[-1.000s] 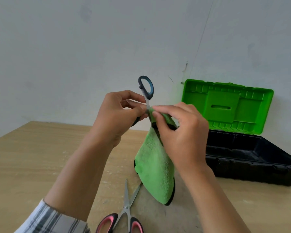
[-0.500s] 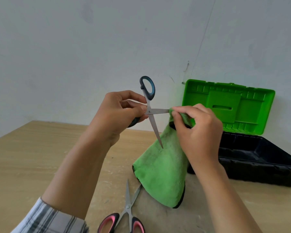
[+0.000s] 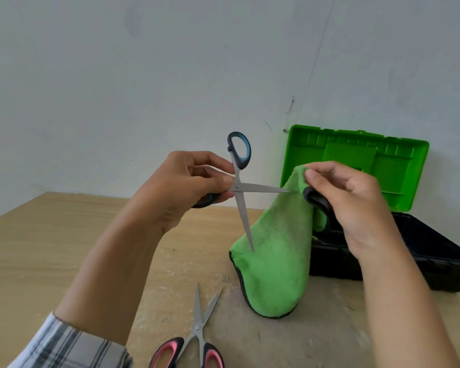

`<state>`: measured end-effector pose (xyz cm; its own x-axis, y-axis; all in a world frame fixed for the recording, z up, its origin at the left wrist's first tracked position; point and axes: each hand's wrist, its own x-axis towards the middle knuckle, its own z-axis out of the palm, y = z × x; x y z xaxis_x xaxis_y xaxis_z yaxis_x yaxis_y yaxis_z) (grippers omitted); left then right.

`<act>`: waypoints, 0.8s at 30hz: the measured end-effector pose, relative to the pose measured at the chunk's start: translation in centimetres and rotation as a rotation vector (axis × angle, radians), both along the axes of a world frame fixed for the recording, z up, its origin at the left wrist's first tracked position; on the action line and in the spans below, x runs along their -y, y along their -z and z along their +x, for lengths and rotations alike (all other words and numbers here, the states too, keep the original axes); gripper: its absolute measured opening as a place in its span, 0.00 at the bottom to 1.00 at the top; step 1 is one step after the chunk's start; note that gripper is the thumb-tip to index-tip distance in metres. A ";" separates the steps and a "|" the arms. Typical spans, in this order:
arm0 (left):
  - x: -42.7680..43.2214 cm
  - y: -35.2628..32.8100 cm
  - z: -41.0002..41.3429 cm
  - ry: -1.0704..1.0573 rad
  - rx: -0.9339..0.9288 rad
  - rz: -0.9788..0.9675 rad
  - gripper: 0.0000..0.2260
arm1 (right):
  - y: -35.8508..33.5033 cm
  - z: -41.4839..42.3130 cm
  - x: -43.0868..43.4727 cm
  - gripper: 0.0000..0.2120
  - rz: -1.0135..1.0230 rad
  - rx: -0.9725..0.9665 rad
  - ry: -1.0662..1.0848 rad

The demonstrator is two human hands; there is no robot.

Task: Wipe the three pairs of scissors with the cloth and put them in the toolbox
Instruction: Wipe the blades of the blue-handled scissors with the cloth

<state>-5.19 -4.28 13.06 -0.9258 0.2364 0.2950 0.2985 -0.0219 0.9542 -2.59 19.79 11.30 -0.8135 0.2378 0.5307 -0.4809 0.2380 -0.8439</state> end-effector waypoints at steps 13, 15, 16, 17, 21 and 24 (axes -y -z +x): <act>-0.5 0.5 -0.2 0.044 0.043 0.103 0.08 | 0.2 0.6 1.0 0.03 0.406 0.084 -0.085; -0.2 0.4 -0.4 0.130 0.067 0.211 0.12 | 0.2 0.4 0.8 0.04 0.255 0.139 -0.115; 0.1 0.4 -0.5 0.203 0.062 0.251 0.16 | 0.2 0.2 0.6 0.05 0.168 0.169 -0.138; 0.4 0.4 -0.5 0.268 0.029 0.251 0.20 | 0.2 0.2 0.5 0.05 0.076 0.201 -0.165; 0.1 0.6 -0.4 0.109 -0.367 -0.188 0.23 | 0.3 0.0 0.5 0.06 -0.155 0.311 -0.297; -0.8 0.8 -0.5 -0.059 -0.515 -0.249 0.13 | 0.5 -0.3 1.1 0.08 -0.168 0.372 -0.350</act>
<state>-5.71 -3.46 12.24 -0.6913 0.3091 0.6531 0.7198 0.2160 0.6597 -2.90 18.69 10.76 -0.9853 -0.0243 0.1694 -0.1684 -0.0362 -0.9850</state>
